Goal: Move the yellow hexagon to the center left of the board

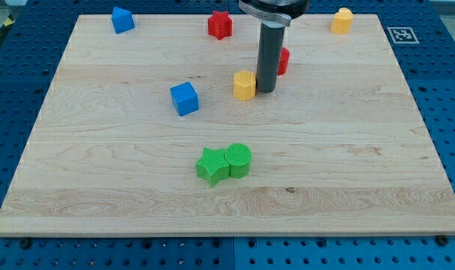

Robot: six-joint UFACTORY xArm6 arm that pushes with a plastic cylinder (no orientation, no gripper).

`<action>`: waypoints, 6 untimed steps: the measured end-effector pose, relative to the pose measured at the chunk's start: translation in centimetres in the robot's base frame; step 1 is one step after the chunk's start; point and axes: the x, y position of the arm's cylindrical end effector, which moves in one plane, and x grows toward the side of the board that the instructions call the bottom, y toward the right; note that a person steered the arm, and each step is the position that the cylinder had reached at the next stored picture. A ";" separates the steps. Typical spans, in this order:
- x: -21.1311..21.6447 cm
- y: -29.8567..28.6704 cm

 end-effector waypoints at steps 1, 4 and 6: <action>0.0 -0.3; 0.1 -4.8; 3.0 -5.0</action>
